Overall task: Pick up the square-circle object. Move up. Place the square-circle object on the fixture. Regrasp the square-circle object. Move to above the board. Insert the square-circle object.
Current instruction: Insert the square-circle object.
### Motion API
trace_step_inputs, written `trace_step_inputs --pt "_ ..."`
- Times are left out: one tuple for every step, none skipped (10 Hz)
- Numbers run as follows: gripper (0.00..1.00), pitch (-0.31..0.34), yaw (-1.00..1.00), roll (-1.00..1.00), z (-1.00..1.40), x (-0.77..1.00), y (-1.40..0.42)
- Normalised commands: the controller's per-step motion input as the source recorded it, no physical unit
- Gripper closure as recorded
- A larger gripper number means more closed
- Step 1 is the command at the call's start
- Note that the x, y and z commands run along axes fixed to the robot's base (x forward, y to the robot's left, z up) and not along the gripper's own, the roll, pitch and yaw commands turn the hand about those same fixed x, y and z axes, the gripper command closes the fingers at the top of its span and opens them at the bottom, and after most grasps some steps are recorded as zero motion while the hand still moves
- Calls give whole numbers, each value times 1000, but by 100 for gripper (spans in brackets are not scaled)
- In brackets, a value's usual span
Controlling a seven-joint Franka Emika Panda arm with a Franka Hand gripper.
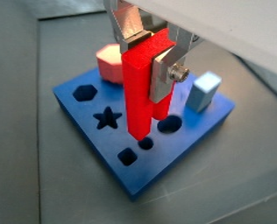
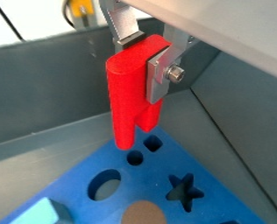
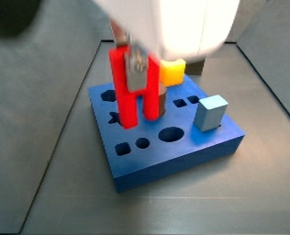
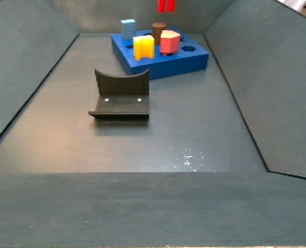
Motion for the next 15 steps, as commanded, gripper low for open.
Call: trace_step_inputs --pt "100 3 -100 29 -314 -180 114" --pt "100 103 -223 0 -666 -51 294" --pt "100 89 -151 0 -477 29 137" --pt "100 0 -23 -90 -34 0 63" --pt "100 0 0 0 -123 0 0" --pt "100 0 -23 0 -580 0 -29" --pt "100 0 0 -29 -240 0 0" --pt "100 0 0 0 -31 0 0" --pt "100 -43 0 0 -489 0 -291" --pt "100 -46 0 0 -360 0 -237" --pt "100 -33 0 0 -86 -11 -117" --pt "100 0 0 0 -80 -6 0" --pt "100 0 0 0 -374 74 -86" --pt "100 0 -9 0 -303 149 -17" --pt "100 0 -11 0 -77 57 0"
